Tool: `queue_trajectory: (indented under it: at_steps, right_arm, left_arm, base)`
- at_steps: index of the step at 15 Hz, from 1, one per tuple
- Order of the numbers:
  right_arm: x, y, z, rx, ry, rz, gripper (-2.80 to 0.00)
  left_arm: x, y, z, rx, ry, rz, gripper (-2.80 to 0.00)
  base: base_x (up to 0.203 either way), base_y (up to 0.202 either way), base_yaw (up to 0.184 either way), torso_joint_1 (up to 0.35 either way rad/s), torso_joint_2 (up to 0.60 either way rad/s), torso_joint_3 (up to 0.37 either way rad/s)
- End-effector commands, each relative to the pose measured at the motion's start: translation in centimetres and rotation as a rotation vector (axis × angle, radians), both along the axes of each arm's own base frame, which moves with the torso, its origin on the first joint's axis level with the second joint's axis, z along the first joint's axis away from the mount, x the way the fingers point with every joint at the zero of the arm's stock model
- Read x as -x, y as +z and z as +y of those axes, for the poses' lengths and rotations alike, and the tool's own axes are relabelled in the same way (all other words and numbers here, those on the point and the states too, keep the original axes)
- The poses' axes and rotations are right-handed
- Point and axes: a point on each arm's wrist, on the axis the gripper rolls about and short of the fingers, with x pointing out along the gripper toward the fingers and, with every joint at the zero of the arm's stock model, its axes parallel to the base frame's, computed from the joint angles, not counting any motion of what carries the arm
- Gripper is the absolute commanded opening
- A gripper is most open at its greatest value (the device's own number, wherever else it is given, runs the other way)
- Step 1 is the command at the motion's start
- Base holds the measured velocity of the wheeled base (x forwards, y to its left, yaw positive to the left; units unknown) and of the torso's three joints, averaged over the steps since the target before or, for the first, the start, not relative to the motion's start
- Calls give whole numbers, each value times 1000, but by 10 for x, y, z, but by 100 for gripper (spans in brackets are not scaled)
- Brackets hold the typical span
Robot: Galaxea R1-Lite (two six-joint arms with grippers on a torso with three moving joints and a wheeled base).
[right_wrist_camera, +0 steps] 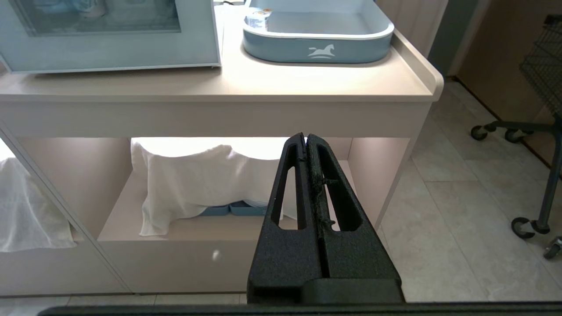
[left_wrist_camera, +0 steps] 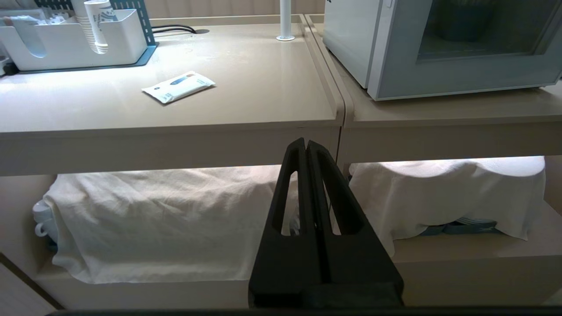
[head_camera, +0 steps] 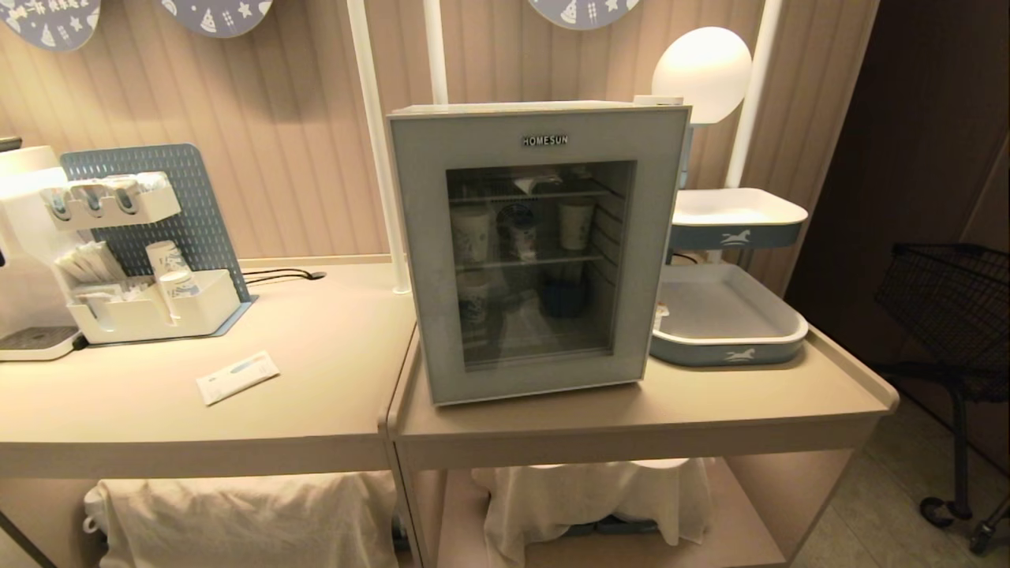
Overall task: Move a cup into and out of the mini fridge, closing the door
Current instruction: Open the freezer door
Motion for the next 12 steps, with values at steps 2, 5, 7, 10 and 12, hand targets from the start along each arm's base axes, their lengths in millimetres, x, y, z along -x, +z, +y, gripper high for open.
queue_trajectory:
  at_steps: [2, 5, 7, 10, 12]
  right_arm:
    - [0, 0, 0, -3, -2, -3, -280]
    - [0, 1, 0, 3, 2, -4, -280]
    - [0, 1, 0, 3, 2, -5, -280]
    - [0, 0, 0, 5, 2, -4, -280]
    - [0, 0, 0, 5, 2, -2, -280]
  left_arm:
    - [0, 0, 0, 0, 0, 1, -280]
    - [0, 0, 0, 0, 0, 1, -280]
    - [0, 0, 0, -2, -1, 1, -280]
    - [0, 0, 0, -2, -1, 1, -280]
    - [0, 0, 0, 0, -1, 1, -280]
  base:
    - [0, 0, 0, 0, 0, 0]
    - [0, 0, 0, 0, 0, 0]
    - [0, 0, 0, 0, 0, 0]
    - [152, 0, 0, 1, -3, 2]
    - [196, 0, 1, 4, 3, 1]
